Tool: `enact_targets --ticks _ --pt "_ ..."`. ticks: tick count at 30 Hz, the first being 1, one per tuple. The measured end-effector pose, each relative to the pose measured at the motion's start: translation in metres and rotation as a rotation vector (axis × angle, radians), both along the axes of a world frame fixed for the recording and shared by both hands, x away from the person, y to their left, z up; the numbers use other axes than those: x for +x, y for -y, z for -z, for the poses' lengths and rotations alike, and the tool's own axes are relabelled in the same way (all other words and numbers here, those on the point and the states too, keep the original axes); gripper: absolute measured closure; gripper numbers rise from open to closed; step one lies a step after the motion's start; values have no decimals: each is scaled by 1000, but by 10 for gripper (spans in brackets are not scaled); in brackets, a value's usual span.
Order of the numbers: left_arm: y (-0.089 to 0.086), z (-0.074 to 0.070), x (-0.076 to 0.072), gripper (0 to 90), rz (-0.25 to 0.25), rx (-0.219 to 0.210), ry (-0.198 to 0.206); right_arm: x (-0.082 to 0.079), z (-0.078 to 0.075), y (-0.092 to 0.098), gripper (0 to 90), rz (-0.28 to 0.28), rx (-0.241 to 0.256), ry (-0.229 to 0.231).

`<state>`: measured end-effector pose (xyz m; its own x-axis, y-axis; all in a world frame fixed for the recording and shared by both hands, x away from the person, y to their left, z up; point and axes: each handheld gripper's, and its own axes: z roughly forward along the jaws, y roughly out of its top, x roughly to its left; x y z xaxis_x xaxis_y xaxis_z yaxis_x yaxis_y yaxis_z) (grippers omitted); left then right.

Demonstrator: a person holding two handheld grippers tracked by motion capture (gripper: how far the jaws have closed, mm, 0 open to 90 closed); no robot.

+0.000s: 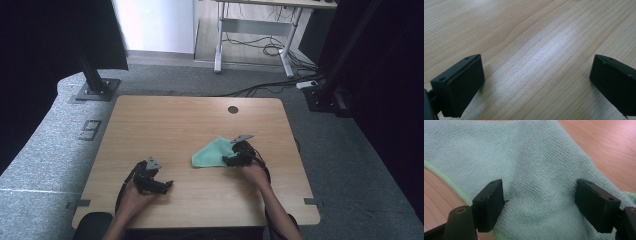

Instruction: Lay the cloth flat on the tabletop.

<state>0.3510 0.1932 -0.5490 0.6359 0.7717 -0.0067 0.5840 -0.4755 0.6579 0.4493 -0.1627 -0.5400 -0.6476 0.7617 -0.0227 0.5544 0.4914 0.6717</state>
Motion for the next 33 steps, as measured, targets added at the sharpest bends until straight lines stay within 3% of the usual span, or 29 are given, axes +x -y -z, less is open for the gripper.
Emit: enact_targets --ticks 20,27,30,33 --pt "0 0 0 0 0 1 0 -9 1 -76 203 -131 2 11" --pt "0 0 0 0 2 1 0 -8 -1 -72 181 -138 45 10" --pt "2 -2 1 3 0 8 -8 -9 -9 -67 149 -131 56 19" --pt "6 -7 2 62 11 19 -2 -11 -20 -59 145 -126 64 35"
